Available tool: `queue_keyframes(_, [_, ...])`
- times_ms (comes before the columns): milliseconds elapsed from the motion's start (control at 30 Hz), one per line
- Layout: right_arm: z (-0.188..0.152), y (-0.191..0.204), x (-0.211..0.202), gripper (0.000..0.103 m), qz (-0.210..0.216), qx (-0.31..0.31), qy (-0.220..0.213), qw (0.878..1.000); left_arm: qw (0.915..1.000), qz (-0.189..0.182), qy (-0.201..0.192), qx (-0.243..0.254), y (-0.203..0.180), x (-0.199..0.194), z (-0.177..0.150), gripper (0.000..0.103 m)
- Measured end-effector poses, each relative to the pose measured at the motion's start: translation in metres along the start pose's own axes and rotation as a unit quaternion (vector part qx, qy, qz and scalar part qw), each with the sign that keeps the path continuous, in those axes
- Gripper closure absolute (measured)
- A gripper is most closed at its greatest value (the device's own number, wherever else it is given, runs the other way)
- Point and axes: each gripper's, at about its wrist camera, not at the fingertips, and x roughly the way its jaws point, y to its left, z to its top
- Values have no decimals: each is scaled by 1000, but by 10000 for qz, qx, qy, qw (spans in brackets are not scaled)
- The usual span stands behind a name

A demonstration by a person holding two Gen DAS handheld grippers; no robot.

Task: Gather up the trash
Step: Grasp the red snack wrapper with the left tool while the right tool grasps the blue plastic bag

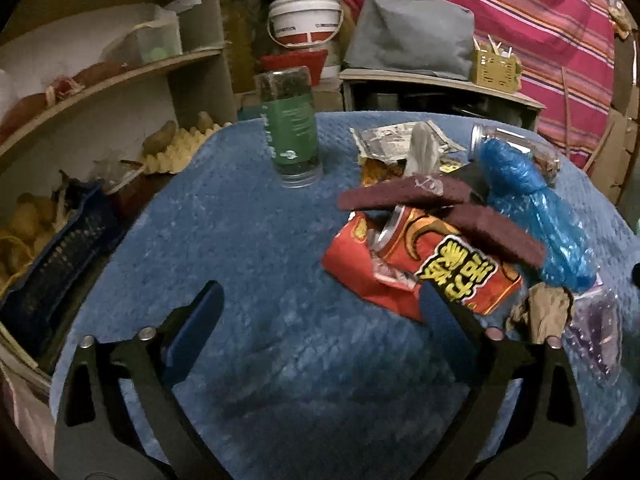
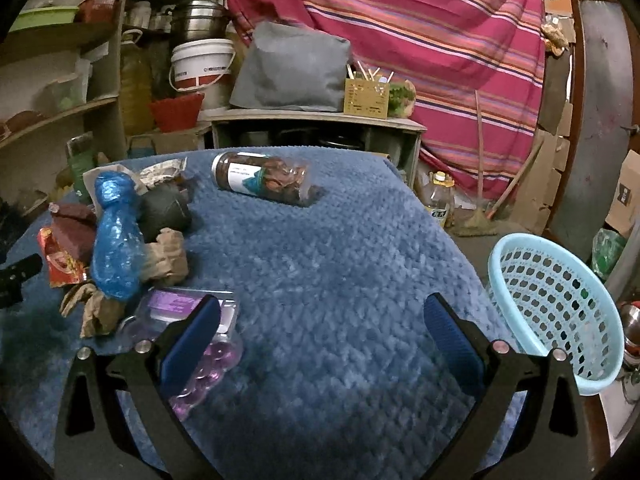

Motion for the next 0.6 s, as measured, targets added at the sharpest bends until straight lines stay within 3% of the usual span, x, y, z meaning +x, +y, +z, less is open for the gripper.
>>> queue_keyframes(133, [-1, 0, 5, 4, -32, 1, 8, 10000, 9998, -101, 129, 91, -9, 14, 5, 13])
queue_keyframes(267, [-1, 1, 7, 4, 6, 33, 20, 10000, 9982, -406, 447, 49, -14, 29, 5, 38])
queue_keyframes(400, [-1, 1, 9, 4, 11, 18, -6, 10000, 9958, -688, 599, 31, -19, 35, 4, 57])
queue_keyframes(433, [-1, 1, 9, 4, 9, 1, -16, 10000, 9950, -754, 646, 43, -20, 37, 3, 67])
queue_keyframes(600, [0, 2, 9, 4, -4, -13, -13, 10000, 9956, -706, 590, 182, -27, 36, 0, 76])
